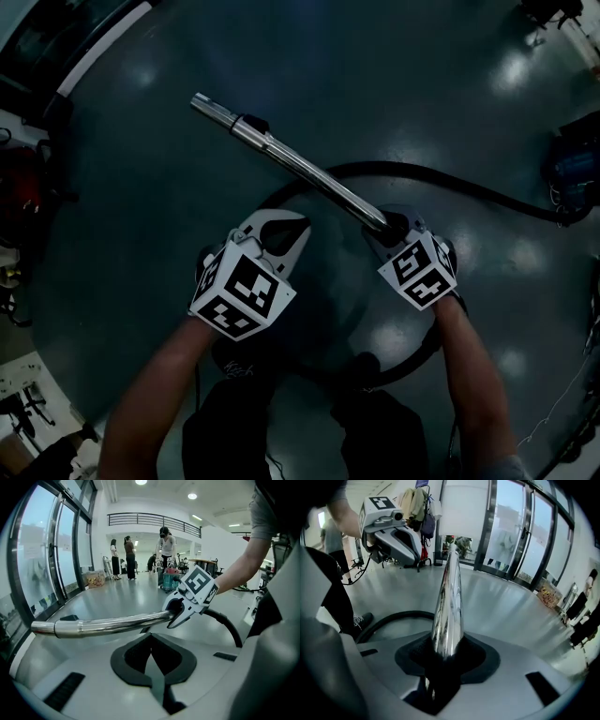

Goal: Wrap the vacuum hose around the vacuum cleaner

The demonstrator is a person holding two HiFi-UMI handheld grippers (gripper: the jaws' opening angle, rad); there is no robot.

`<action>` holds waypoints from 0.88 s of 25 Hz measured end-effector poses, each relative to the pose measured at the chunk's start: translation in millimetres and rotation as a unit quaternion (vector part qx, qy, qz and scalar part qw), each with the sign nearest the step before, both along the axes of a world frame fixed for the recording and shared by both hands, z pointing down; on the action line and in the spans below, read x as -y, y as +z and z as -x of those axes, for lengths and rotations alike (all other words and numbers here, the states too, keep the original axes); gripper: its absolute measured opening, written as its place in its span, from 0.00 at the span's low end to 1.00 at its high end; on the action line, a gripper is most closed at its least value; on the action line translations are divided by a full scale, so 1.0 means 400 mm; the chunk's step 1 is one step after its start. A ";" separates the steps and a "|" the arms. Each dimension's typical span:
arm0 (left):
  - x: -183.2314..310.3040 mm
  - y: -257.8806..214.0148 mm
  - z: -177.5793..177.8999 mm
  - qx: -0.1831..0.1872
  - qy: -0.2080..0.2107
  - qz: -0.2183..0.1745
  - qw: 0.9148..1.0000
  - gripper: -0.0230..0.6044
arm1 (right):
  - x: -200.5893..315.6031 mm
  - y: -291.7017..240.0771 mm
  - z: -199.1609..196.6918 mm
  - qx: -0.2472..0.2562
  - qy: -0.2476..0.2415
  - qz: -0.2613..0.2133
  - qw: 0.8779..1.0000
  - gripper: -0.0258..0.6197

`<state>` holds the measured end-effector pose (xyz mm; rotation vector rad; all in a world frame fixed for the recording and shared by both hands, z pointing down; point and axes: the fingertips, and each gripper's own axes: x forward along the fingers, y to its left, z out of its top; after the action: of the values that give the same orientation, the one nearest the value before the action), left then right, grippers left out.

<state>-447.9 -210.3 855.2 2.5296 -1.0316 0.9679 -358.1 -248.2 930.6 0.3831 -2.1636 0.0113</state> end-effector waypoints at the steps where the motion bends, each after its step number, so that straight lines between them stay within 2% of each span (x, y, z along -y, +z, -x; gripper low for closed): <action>1: -0.004 -0.035 -0.001 0.001 -0.001 0.000 1.000 0.05 | -0.007 -0.037 0.003 0.002 0.000 0.001 1.000 0.27; 5: -0.021 -0.195 -0.010 -0.001 -0.002 -0.002 1.000 0.05 | -0.031 -0.203 0.017 0.007 0.005 0.002 1.000 0.27; 10: -0.053 -0.438 -0.024 -0.040 -0.002 -0.001 0.999 0.05 | -0.068 -0.442 0.036 0.011 0.006 -0.006 1.000 0.27; 15: -0.088 -0.646 -0.019 -0.059 -0.005 -0.003 0.998 0.05 | -0.106 -0.669 0.045 0.005 0.009 -0.018 1.000 0.26; 19: -0.105 -0.830 -0.009 -0.088 0.006 -0.012 0.996 0.05 | -0.137 -0.838 0.068 0.001 0.013 -0.018 1.000 0.26; 22: -0.121 -0.944 0.000 -0.089 0.026 -0.022 0.995 0.06 | -0.163 -0.945 0.083 -0.005 0.018 -0.017 1.000 0.26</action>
<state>-447.7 -161.9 477.4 2.6343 -0.9478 0.7246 -391.2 -182.8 552.4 0.4401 -2.1486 -0.0075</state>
